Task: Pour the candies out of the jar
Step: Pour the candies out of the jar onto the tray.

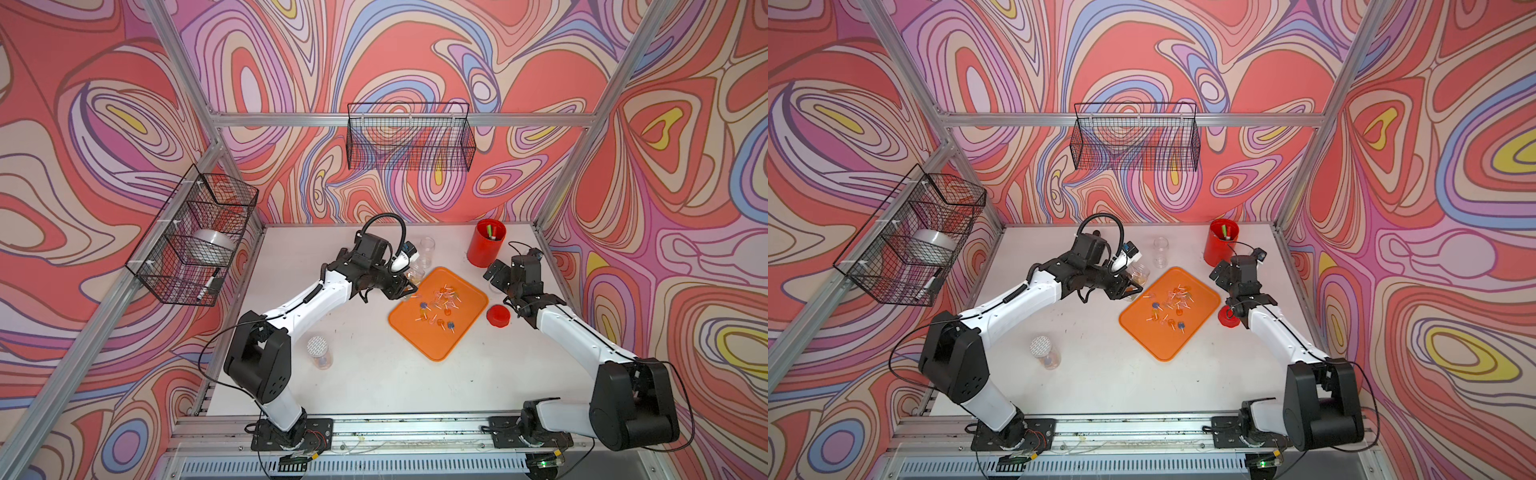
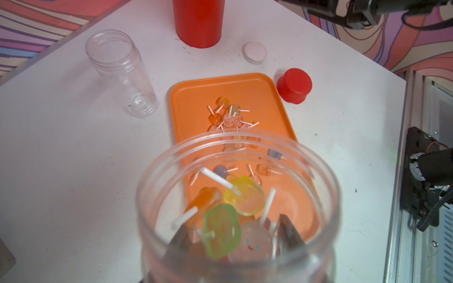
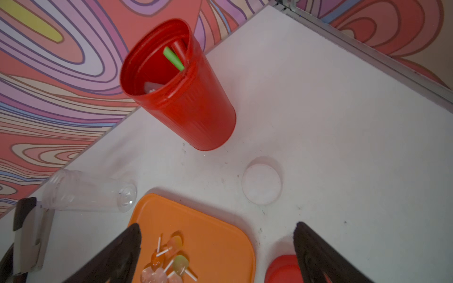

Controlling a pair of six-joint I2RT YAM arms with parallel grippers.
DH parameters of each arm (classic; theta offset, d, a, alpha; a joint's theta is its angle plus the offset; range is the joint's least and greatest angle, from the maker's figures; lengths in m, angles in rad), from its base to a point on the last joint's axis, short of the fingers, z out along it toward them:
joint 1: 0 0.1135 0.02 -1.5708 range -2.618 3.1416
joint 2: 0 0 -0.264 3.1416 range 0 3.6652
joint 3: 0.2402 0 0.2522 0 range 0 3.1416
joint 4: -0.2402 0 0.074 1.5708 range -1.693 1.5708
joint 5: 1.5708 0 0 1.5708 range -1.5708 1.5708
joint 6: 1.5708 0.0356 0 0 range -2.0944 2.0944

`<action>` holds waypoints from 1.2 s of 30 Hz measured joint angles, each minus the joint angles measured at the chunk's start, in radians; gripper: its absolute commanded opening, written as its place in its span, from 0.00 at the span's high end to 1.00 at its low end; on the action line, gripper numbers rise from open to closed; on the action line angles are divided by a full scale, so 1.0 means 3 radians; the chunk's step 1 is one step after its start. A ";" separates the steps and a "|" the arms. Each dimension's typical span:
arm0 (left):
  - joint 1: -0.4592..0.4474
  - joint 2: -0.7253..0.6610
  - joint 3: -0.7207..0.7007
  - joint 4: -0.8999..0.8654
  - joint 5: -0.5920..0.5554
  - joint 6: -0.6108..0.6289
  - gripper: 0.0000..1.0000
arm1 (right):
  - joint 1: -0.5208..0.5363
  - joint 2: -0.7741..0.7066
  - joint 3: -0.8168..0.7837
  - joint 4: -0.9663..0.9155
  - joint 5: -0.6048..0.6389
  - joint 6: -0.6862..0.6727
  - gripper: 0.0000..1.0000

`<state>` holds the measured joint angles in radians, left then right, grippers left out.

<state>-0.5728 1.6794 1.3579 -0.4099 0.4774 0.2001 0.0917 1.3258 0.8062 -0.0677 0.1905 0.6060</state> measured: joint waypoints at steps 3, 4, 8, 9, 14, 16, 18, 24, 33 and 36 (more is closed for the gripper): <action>-0.0131 0.0160 0.0196 -0.0262 -0.0038 0.0111 1.00 | 0.0000 0.0000 -0.0001 0.0118 -0.0093 -0.0009 0.02; -0.0174 0.0214 0.0253 -0.0341 -0.0065 0.0149 1.00 | 0.0000 0.0000 -0.0001 0.0148 -0.0118 -0.0008 0.02; -0.0359 0.0521 0.0565 -0.0729 -0.0253 0.0336 1.00 | 0.0001 0.0000 -0.0025 0.0284 -0.0247 0.0025 0.02; -0.0401 0.0623 0.0675 -0.0838 -0.0306 0.0387 1.00 | 0.0001 0.0000 -0.0045 0.0313 -0.0270 0.0036 0.02; -0.0562 0.1078 0.1244 -0.1303 -0.0624 0.0641 1.00 | 0.0001 0.0000 -0.0139 0.0369 -0.0350 0.0095 0.02; -0.0619 0.1246 0.1499 -0.1476 -0.0786 0.0750 1.00 | 0.0001 -0.0004 -0.0167 0.0385 -0.0351 0.0108 0.02; -0.0676 0.1390 0.1743 -0.1637 -0.0970 0.0867 1.00 | 0.0001 -0.0022 -0.0201 0.0408 -0.0347 0.0117 0.02; -0.0871 0.1582 0.2076 -0.1869 -0.1656 0.1265 1.00 | 0.0001 -0.0050 -0.0224 0.0441 -0.0327 0.0117 0.02; -0.1064 0.1690 0.2080 -0.1896 -0.2543 0.2001 1.00 | 0.0000 -0.0050 -0.0224 0.0455 -0.0301 0.0117 0.02; -0.1064 0.1690 0.2076 -0.1867 -0.2743 0.2210 1.00 | 0.0000 -0.0050 -0.0224 0.0454 -0.0286 0.0117 0.02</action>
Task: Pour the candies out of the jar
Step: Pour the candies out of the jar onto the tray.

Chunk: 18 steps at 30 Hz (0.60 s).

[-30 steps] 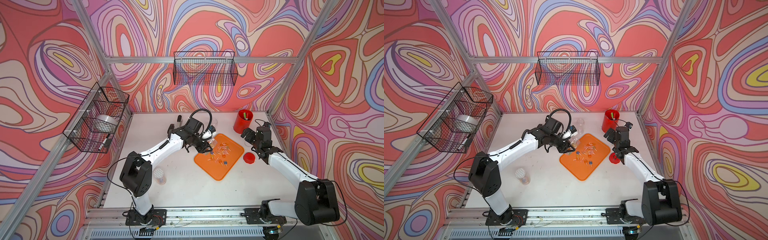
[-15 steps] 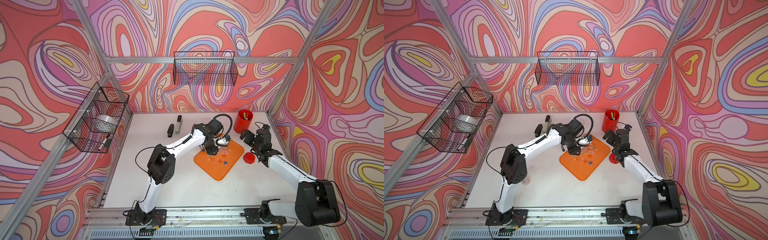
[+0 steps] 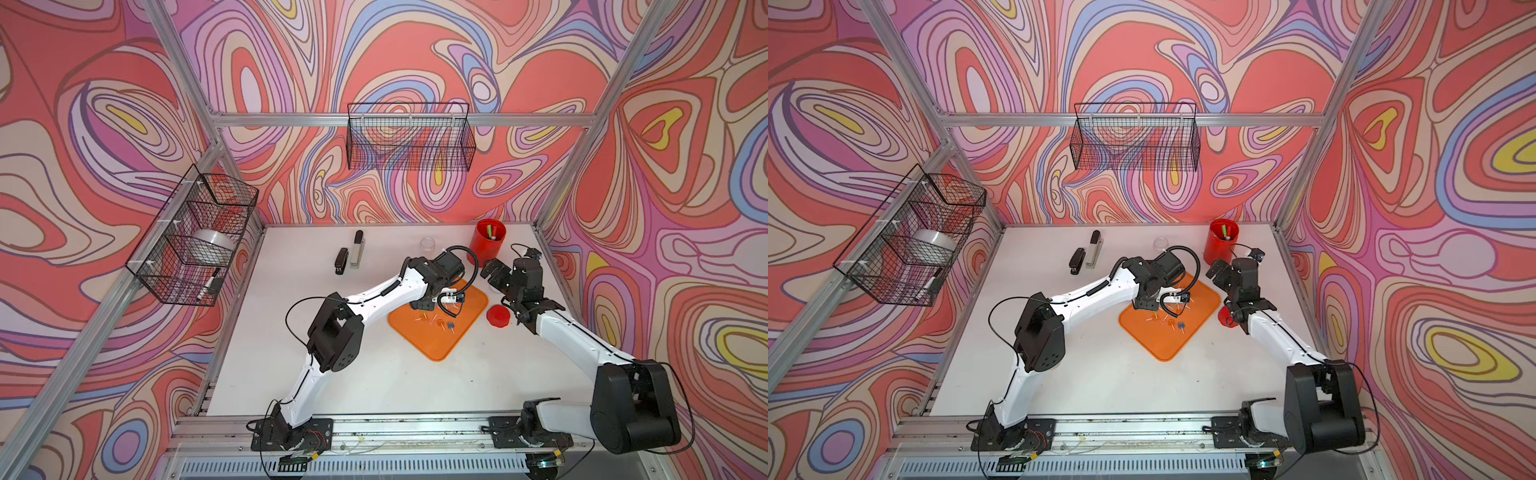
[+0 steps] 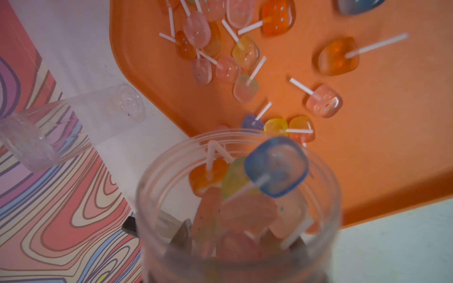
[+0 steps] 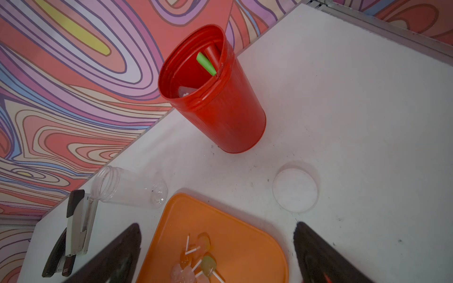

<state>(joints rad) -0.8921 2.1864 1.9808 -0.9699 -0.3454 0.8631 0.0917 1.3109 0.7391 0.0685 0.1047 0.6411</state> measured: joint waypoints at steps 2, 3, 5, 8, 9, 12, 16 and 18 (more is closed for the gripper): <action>0.0001 0.0000 -0.0022 0.0045 -0.0132 0.0132 1.00 | 0.0000 0.0000 -0.0003 0.0001 0.0011 0.0000 0.02; 0.0001 0.0000 -0.0037 0.0066 -0.0187 0.0193 1.00 | 0.0001 0.0000 -0.0004 0.0001 0.0015 0.0001 0.02; 0.0000 0.0003 -0.0067 0.0108 -0.0298 0.0322 1.00 | 0.0001 0.0000 -0.0010 0.0001 0.0024 0.0001 0.02; 0.0000 0.0006 -0.0090 0.0173 -0.0417 0.0486 1.00 | 0.0001 0.0000 -0.0020 -0.0001 0.0036 0.0001 0.02; 0.0000 0.0005 -0.0095 0.0198 -0.0440 0.0532 1.00 | 0.0000 0.0000 -0.0022 -0.0001 0.0037 0.0001 0.02; -0.0001 0.0005 -0.0145 0.0298 -0.0515 0.0678 1.00 | 0.0000 0.0000 -0.0032 0.0001 0.0051 0.0003 0.02; -0.0001 0.0005 -0.0346 0.0449 -0.0621 0.0879 1.00 | 0.0000 0.0000 -0.0066 -0.0004 0.0072 0.0013 0.02; -0.0001 0.0005 -0.0446 0.0496 -0.0660 0.0959 1.00 | 0.0000 0.0000 -0.0074 -0.0006 0.0078 0.0020 0.02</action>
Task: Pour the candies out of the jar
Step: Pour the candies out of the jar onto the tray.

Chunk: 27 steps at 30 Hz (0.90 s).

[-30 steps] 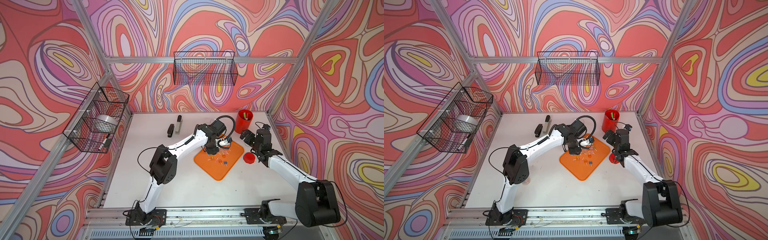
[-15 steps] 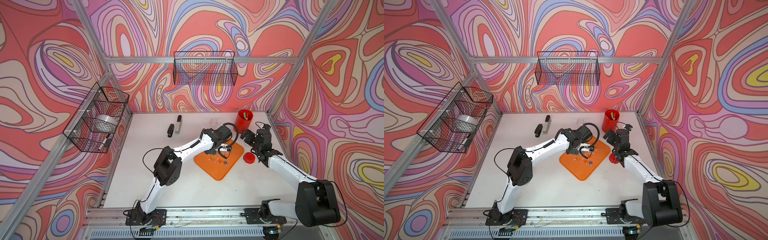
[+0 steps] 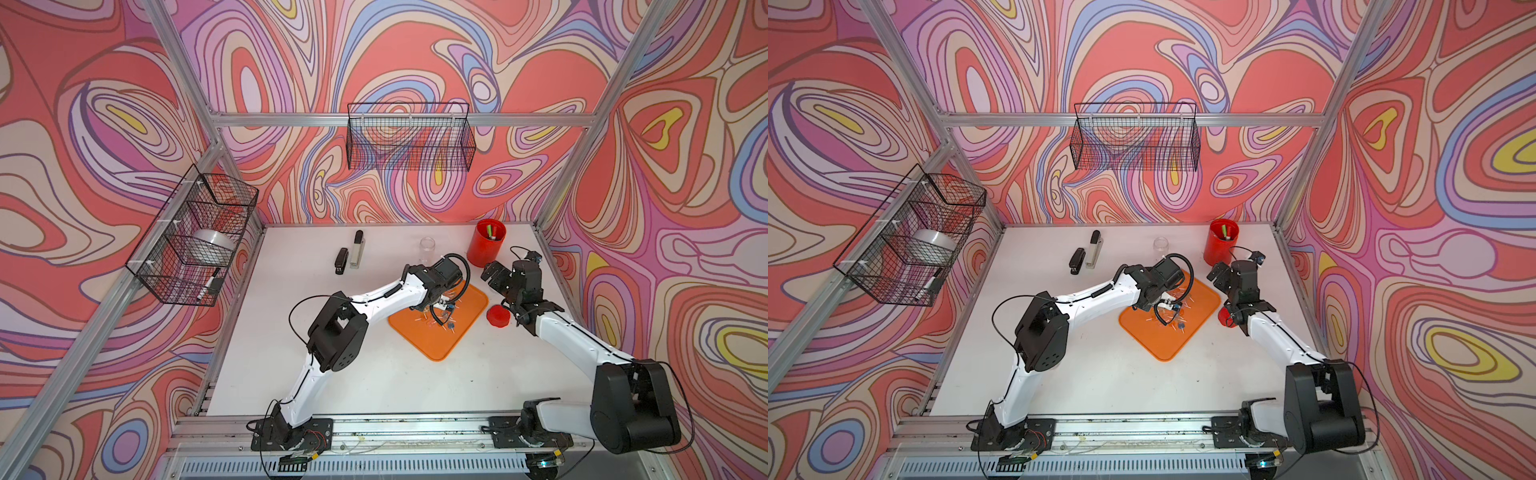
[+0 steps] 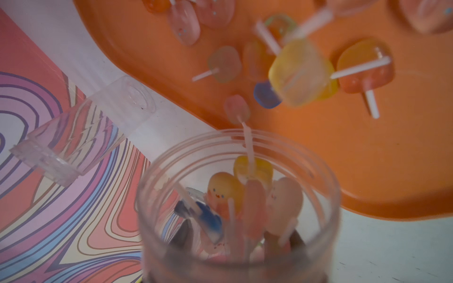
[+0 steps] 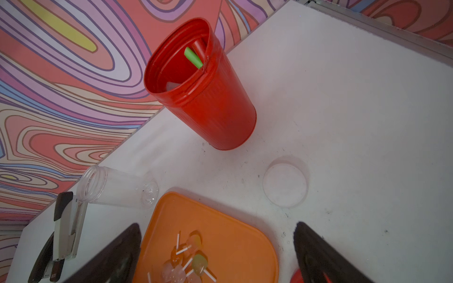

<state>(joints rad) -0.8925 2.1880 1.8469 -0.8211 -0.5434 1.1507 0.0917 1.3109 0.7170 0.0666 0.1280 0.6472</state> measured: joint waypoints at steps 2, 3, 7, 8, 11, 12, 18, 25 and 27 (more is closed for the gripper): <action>0.0001 0.0000 -0.0081 0.0050 -0.0031 0.0062 1.00 | 0.0000 0.0000 -0.0001 0.0001 0.0004 0.0005 0.02; 0.0000 0.0000 -0.0106 0.0067 -0.0039 0.0090 1.00 | 0.0000 0.0000 -0.0003 0.0001 0.0006 0.0006 0.02; 0.0000 -0.0014 -0.0217 0.0226 -0.0114 0.0221 1.00 | 0.0000 -0.0001 -0.0004 0.0001 0.0008 0.0014 0.02; -0.0003 -0.0025 -0.0261 0.0281 -0.0137 0.0263 1.00 | 0.0000 -0.0004 -0.0004 0.0001 0.0008 0.0018 0.02; -0.0005 -0.0067 -0.0418 0.0435 -0.0209 0.0395 1.00 | 0.0000 -0.0008 -0.0005 0.0001 0.0008 0.0029 0.02; -0.0006 -0.0086 -0.0476 0.0479 -0.0231 0.0445 1.00 | 0.0000 -0.0008 -0.0005 0.0000 0.0008 0.0032 0.02; -0.0017 -0.0275 -0.0876 0.0815 -0.0374 0.0800 1.00 | 0.0000 -0.0008 -0.0017 0.0004 0.0004 0.0067 0.02; -0.0055 -0.0394 -0.1017 0.1172 -0.0477 0.1109 1.00 | 0.0000 -0.0008 -0.0032 0.0008 -0.0027 0.0095 0.02; -0.0066 -0.0398 -0.1017 0.1236 -0.0498 0.1160 1.00 | 0.0000 -0.0008 -0.0042 0.0004 -0.0031 0.0095 0.02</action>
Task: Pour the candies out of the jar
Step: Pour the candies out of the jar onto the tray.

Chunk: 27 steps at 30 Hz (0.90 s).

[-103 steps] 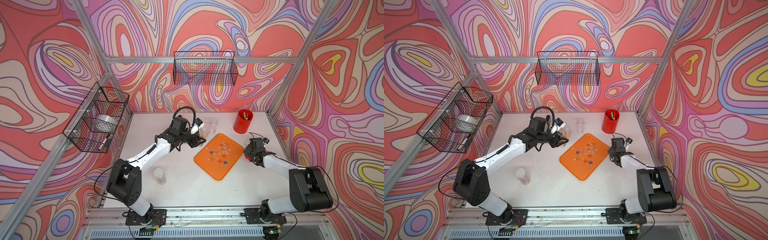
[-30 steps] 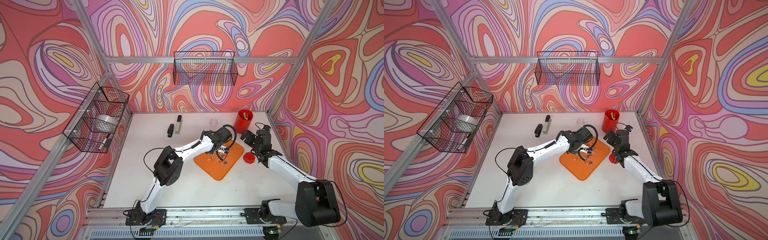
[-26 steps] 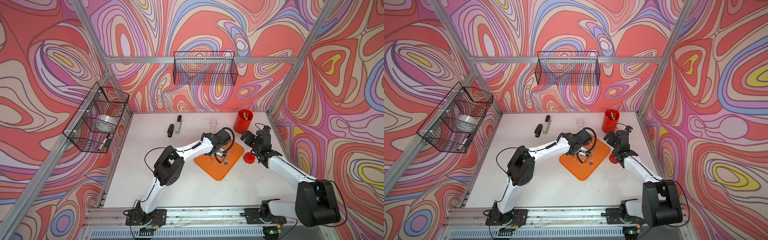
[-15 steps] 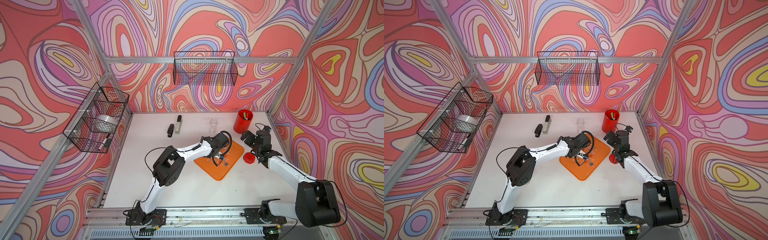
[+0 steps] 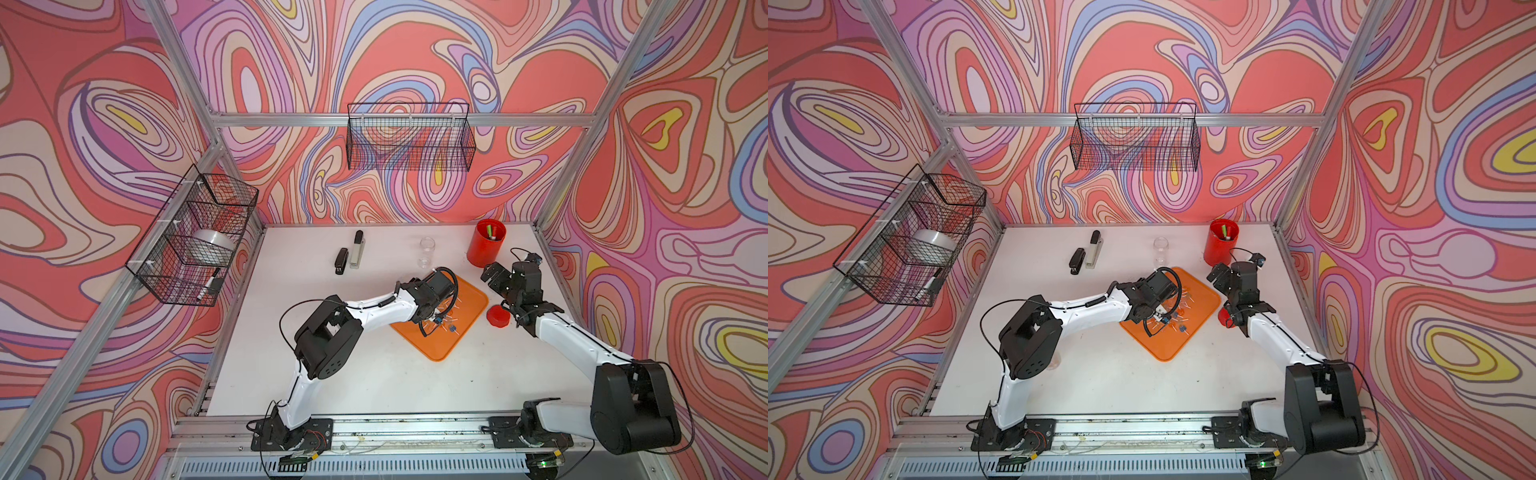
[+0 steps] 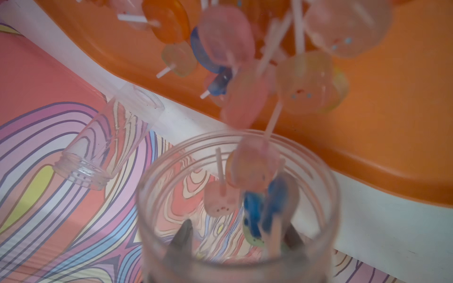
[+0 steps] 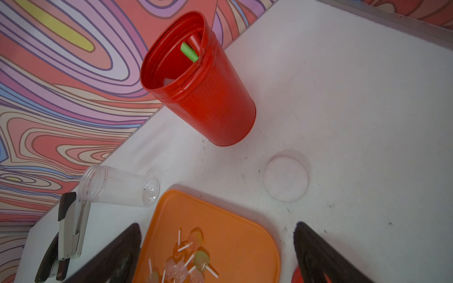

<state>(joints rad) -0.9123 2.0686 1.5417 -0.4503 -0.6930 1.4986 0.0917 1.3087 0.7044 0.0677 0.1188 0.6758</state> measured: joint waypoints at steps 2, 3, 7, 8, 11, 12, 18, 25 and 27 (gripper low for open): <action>-0.0011 0.0000 -0.0006 0.0066 -0.0014 0.0053 1.00 | 0.0000 -0.0004 -0.0006 -0.0003 0.0001 -0.0003 0.02; -0.0014 -0.0003 -0.0018 0.0100 -0.0027 0.0075 1.00 | 0.0000 -0.0010 -0.0011 -0.0004 0.0001 -0.0004 0.02; -0.0017 -0.0003 -0.0037 0.0175 -0.0050 0.0158 1.00 | 0.0000 -0.0056 -0.0013 -0.0009 0.0001 -0.0004 0.02; -0.0017 -0.0003 -0.0037 0.0187 -0.0051 0.0170 1.00 | 0.0000 -0.0062 -0.0013 -0.0005 0.0001 -0.0004 0.02; -0.0017 -0.0005 -0.0038 0.0220 -0.0053 0.0202 1.00 | 0.0000 -0.0065 -0.0013 -0.0005 -0.0003 -0.0004 0.02; -0.0017 -0.0008 -0.0039 0.0229 -0.0055 0.0206 1.00 | 0.0000 -0.0065 -0.0013 -0.0005 -0.0005 -0.0004 0.02; -0.0017 -0.0067 -0.0088 0.0294 -0.0076 0.0256 1.00 | 0.0000 -0.0065 -0.0013 -0.0008 -0.0022 -0.0004 0.02; -0.0017 -0.0121 -0.0097 0.0373 -0.0076 0.0243 1.00 | 0.0000 -0.0065 -0.0009 -0.0008 -0.0098 -0.0008 0.02; -0.0010 -0.0126 -0.0086 0.0351 -0.0070 0.0135 1.00 | 0.0000 -0.0062 0.0009 -0.0025 -0.0165 -0.0045 0.02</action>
<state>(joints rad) -0.9154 2.0308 1.5158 -0.3450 -0.7139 1.5391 0.0917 1.2900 0.7071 0.0601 0.0692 0.6624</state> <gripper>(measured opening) 0.465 0.982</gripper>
